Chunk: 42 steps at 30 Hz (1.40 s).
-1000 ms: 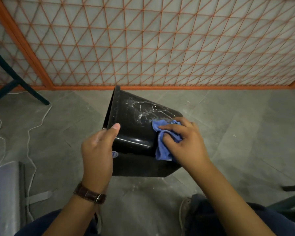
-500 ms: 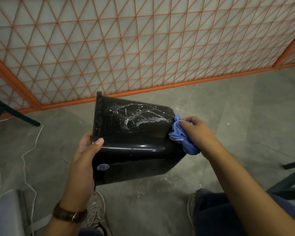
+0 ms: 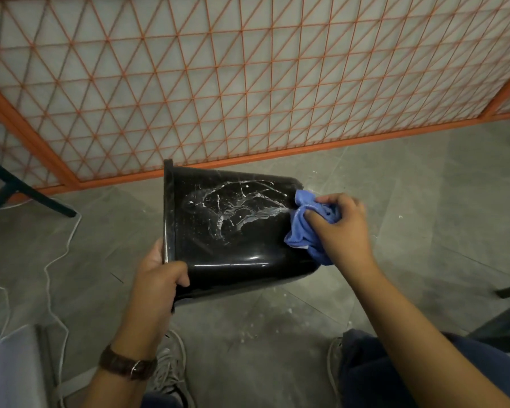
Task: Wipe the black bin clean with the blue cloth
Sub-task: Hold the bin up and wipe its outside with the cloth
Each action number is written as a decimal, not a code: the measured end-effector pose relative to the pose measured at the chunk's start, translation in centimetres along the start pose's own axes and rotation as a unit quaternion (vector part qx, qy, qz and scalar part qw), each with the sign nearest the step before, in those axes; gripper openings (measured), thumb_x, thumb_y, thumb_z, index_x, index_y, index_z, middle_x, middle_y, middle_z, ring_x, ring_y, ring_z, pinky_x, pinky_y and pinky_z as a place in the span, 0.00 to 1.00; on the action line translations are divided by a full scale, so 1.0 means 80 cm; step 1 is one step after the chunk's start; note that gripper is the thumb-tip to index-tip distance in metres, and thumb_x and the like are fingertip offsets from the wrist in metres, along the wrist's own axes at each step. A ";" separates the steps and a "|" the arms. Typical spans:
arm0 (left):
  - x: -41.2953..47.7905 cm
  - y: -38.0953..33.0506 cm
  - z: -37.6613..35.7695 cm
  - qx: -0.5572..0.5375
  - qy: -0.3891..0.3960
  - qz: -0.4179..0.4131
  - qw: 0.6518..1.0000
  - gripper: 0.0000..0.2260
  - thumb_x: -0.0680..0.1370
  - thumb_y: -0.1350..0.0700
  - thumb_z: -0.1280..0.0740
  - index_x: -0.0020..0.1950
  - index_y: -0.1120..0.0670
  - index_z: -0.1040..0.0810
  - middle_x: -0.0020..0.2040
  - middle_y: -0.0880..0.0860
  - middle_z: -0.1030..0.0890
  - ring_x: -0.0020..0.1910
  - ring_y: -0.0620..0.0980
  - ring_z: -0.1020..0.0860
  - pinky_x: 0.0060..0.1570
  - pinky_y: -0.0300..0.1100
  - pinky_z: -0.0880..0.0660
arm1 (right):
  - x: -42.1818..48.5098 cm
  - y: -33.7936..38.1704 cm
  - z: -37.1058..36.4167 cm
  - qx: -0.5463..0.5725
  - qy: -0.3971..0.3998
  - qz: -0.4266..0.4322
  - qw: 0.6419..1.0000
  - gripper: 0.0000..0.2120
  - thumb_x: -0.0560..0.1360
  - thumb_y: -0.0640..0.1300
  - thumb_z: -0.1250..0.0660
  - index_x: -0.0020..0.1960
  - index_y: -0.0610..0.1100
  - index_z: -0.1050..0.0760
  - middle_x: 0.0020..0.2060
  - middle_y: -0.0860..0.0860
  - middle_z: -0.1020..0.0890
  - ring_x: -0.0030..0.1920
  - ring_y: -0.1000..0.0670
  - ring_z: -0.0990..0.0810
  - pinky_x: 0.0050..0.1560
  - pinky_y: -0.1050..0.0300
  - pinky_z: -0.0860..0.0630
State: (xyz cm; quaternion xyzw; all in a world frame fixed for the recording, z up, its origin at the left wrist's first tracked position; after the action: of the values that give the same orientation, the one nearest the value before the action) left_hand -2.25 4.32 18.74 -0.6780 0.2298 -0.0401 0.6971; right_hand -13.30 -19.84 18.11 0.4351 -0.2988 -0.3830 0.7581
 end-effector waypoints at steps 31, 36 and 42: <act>-0.012 -0.004 -0.002 -0.014 0.007 -0.060 0.998 0.20 0.61 0.78 0.47 0.35 0.57 0.24 0.24 0.46 0.26 0.24 0.43 0.30 0.22 0.32 0.33 | 0.006 0.003 -0.002 -0.220 0.136 0.086 0.962 0.27 0.73 0.48 0.35 0.72 0.55 0.36 0.66 0.49 0.35 0.57 0.45 0.26 0.51 0.55 0.28; -0.014 -0.006 -0.008 -0.006 0.020 -0.072 0.997 0.20 0.60 0.78 0.45 0.32 0.55 0.24 0.23 0.45 0.27 0.25 0.40 0.30 0.25 0.29 0.32 | -0.014 0.017 -0.014 -0.221 0.163 0.148 0.950 0.29 0.74 0.49 0.35 0.73 0.57 0.39 0.68 0.48 0.39 0.58 0.46 0.27 0.54 0.56 0.27; -0.013 0.000 -0.010 -0.043 0.003 -0.048 0.998 0.18 0.55 0.70 0.42 0.29 0.51 0.19 0.26 0.46 0.23 0.27 0.43 0.26 0.26 0.31 0.30 | -0.002 0.013 -0.009 -0.256 0.120 0.101 0.954 0.22 0.72 0.50 0.34 0.66 0.57 0.28 0.62 0.50 0.32 0.54 0.44 0.24 0.52 0.54 0.28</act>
State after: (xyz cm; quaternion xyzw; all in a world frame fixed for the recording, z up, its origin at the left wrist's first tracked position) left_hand -3.44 3.96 19.07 -0.7171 0.2008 -0.0655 0.6642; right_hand -12.46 -19.09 18.67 0.2368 -0.1401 -0.3132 0.9090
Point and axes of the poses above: each hand's wrist, its own x-axis towards the middle knuckle, its own z-axis out of the back of the hand, y = z × x, the point moved 4 cm from there along x, towards the middle knuckle
